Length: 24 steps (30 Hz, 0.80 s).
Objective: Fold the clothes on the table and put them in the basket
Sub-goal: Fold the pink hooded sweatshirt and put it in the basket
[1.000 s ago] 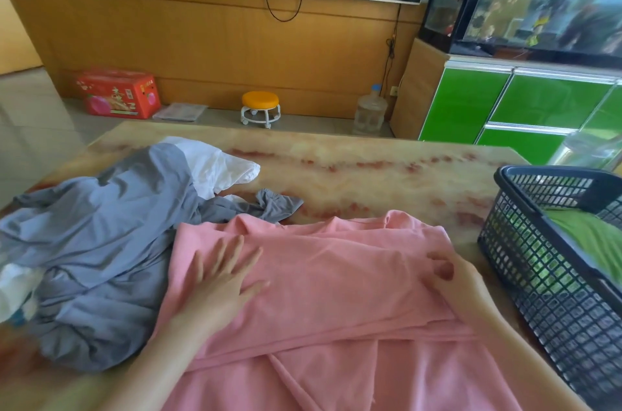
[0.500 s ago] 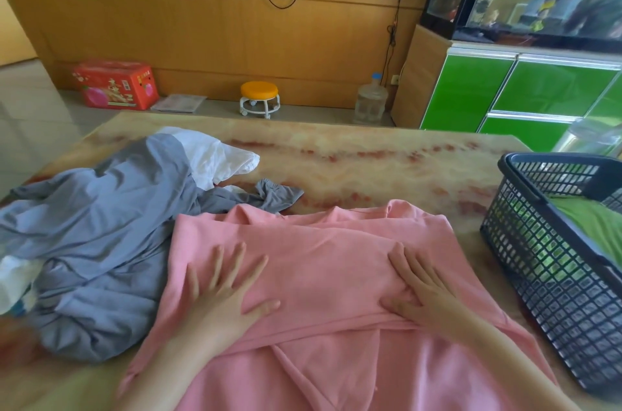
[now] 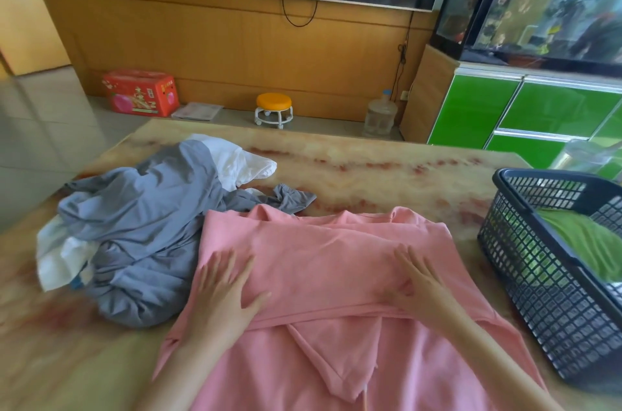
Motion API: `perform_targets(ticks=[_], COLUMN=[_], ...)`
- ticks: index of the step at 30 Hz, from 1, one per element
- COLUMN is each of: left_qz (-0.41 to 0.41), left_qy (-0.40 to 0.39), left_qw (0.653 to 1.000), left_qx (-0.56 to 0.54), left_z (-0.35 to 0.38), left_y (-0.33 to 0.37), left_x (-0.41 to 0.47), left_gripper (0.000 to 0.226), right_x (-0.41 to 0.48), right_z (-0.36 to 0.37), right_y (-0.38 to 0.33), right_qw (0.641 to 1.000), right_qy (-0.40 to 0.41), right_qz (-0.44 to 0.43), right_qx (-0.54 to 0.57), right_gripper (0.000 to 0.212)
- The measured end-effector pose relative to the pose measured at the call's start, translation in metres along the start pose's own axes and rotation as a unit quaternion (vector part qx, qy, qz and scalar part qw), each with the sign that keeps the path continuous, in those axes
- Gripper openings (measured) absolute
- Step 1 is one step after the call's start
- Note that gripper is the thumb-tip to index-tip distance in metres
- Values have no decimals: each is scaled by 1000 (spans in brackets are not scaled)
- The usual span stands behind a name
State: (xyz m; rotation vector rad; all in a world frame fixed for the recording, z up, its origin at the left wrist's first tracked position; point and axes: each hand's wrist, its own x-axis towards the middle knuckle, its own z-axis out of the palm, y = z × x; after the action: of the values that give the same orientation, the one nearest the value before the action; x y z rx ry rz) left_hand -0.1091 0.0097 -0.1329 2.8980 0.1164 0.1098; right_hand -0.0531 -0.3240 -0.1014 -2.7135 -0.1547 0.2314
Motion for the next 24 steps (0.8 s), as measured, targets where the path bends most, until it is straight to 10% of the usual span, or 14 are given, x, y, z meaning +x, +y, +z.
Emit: perform_targets(ticks=[10,16,24], left_qz=[-40,-80,-280], left_qy=[-92,228,91], left_qw=[995,953,942], left_qx=[-15,-184,-162], left_z=[-7,-11,-30], left_y=[-13,-32,-36], left_x=[-15,-49,-79], left_gripper=[117,52,48], right_x=[-9,-23,-5], right_z=[11,10,29], right_y=[-13,-52,-199], right_qw=[998,996,987], right_qy=[-30,47,8], right_qz=[49,-16,-74], right_qx=[-12,73,146], right_gripper=[95,68,68])
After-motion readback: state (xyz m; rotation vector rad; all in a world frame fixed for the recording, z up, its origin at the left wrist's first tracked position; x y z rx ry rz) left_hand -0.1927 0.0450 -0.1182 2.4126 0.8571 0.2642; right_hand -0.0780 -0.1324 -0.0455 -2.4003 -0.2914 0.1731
